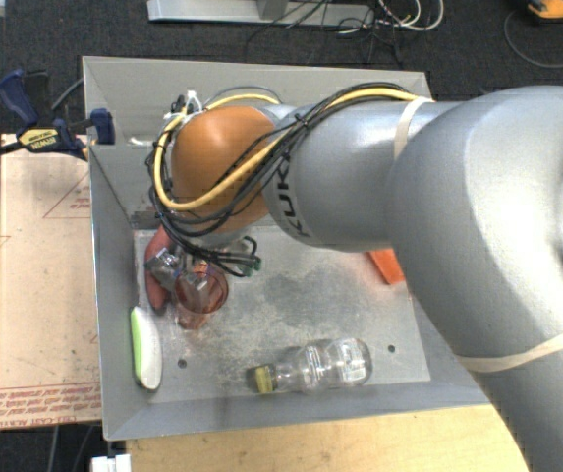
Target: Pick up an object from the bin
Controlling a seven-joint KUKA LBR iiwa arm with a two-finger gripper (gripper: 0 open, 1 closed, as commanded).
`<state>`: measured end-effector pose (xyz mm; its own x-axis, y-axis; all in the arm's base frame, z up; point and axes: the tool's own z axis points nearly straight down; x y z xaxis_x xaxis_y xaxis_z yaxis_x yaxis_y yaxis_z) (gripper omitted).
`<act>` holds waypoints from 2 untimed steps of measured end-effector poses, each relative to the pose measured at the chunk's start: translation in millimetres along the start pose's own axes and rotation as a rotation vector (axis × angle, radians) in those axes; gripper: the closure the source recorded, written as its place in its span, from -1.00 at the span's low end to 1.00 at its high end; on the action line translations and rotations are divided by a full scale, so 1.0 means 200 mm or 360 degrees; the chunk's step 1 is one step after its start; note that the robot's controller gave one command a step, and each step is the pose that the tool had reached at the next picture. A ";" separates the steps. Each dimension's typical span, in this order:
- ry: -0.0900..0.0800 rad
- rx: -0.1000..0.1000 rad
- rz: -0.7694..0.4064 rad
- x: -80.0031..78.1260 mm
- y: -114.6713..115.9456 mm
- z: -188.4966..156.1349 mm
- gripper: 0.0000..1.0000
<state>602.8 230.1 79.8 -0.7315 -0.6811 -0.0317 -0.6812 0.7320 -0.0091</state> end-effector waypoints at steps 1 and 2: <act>0.0000 0.0000 0.0000 0.00 0.00 0.00 1.00; 0.0009 -0.0006 -0.0031 0.04 0.00 -0.38 1.00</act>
Offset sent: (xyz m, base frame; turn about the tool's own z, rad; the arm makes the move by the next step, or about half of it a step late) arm -0.0069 -0.0096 0.1096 -0.0283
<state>595.4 223.1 155.7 -0.7181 -0.6955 -0.0261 -0.6956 0.7184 -0.0061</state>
